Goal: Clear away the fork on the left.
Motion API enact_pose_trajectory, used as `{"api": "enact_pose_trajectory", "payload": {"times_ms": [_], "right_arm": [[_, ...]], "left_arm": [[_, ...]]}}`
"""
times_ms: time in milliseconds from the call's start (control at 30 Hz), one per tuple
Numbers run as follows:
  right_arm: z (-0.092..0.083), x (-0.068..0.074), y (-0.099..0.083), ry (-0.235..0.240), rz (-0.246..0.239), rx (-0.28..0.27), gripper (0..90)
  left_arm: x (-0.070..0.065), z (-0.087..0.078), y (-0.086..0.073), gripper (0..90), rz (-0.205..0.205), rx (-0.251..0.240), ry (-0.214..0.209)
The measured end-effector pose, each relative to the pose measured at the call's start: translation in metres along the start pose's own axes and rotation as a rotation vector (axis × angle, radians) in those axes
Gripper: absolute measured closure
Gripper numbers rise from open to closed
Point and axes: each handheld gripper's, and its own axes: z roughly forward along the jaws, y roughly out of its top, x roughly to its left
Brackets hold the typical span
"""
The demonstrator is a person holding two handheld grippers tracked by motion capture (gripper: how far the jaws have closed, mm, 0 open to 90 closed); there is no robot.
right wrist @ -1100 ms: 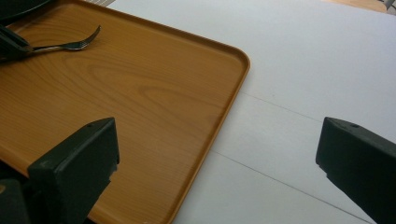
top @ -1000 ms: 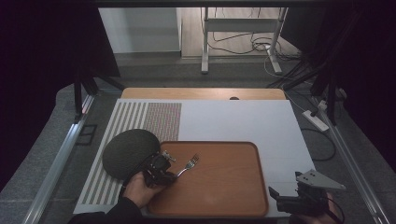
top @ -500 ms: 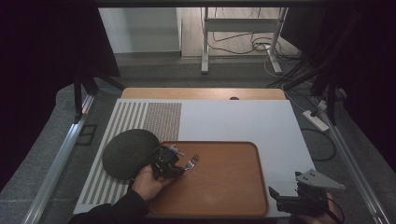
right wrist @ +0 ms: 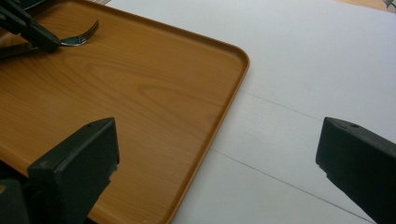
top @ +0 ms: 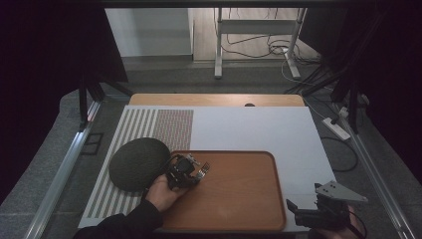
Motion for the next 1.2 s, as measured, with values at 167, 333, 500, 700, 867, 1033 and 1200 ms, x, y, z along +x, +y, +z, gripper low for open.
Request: {"api": "enact_pose_trajectory", "payload": {"times_ms": [167, 333, 500, 700, 867, 1033, 1200], "right_arm": [[0.0, 0.0, 0.0, 0.001, 0.0, -0.001, 0.0], [0.0, 0.0, 0.0, 0.002, 0.001, -0.001, 0.0], [0.0, 0.0, 0.0, 0.002, 0.0, 0.0, 0.0], [0.0, 0.0, 0.0, 0.003, 0.0, 0.0, 0.0], [0.0, 0.0, 0.0, 0.004, -0.001, -0.001, 0.0], [0.0, 0.0, 0.0, 0.005, 0.0, 0.0, 0.0], [0.0, -0.001, 0.0, 0.007, -0.001, 0.0, 0.0]], "left_arm": [[0.009, -0.003, -0.003, 88.6, -0.028, 0.004, 0.03], [0.019, -0.007, -0.007, 88.6, -0.064, 0.005, 0.041], [0.026, -0.009, -0.01, 88.6, -0.087, 0.007, 0.051], [0.034, -0.012, -0.014, 88.6, -0.112, 0.011, 0.064], [0.038, -0.014, -0.017, 88.6, -0.129, 0.017, 0.071], [0.043, -0.016, -0.019, 88.5, -0.147, 0.021, 0.08], [0.044, -0.018, -0.02, 88.6, -0.152, 0.011, 0.058]]}}
